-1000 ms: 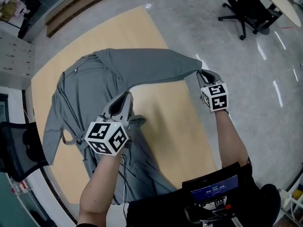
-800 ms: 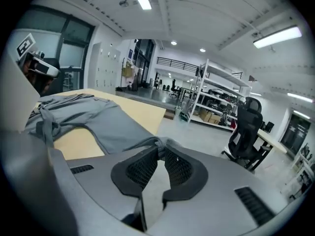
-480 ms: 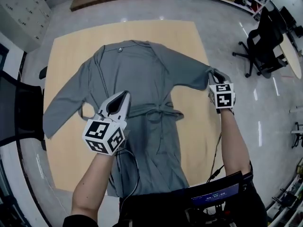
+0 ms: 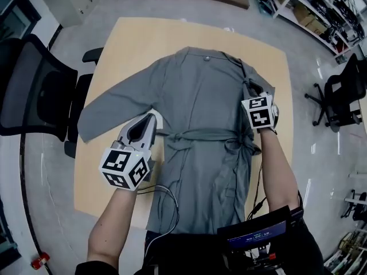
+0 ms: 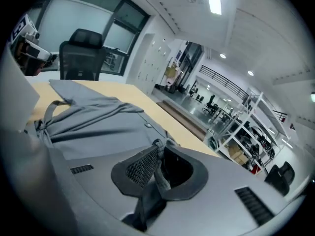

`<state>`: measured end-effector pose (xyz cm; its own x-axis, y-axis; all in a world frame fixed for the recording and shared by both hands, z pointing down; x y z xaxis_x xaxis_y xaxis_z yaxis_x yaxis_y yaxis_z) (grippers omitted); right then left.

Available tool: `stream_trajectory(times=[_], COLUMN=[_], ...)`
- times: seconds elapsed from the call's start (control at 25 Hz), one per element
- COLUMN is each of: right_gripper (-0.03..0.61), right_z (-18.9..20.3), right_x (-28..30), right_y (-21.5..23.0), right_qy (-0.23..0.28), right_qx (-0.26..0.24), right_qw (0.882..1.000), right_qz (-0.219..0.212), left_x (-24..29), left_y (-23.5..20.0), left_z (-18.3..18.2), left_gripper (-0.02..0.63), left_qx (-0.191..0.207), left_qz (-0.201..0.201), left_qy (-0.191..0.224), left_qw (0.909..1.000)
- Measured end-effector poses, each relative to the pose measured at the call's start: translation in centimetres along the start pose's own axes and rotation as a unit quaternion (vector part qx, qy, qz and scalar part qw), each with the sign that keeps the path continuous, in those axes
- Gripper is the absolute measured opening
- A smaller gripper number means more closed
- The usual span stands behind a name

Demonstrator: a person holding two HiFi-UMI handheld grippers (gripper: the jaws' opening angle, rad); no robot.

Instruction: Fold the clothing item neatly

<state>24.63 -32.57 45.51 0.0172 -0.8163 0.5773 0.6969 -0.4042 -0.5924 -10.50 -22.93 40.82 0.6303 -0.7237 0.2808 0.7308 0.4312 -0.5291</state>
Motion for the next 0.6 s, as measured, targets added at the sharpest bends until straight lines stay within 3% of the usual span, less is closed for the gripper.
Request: stream_trajectory(times=[0.16,0.32,0.6], right_gripper=[0.049,0.049,0.051], right_z=[-7.0,-12.2,-15.4], right_x=[2.4,3.8,6.0], right_y=[-5.7,-12.2,-21.9], right_qy=[0.027,0.051,0.059], right_qx=[-0.077,-0.165,-0.275], right_qw=[0.996,0.982,0.949], right_qz=[-0.039,-0.081,-0.146], left_x=[-2.3,-4.0,-5.5], left_y=[-3.1,-5.6,-9.5], left_z=[-0.3,-0.2,0.5], left_gripper=[0.0,-0.001,0.0], left_qx=[-0.019,-0.034,-0.056], left_qz=[-0.011,-0.017,-0.023], left_qy=[0.01,0.015,0.015], left_qw=[0.9997,0.9991,0.998])
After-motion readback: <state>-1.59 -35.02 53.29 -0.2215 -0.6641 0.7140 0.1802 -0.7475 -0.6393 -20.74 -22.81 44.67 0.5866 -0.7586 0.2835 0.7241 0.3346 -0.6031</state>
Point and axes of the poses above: the fingertips, and each gripper's own axes: x forward along the fingers, y to its right, z out of its underside, the point moved 3 cm from there along -x, backward along the fingers, and after that the axes turned 12 degrees about -x, right-handed, at the moved point
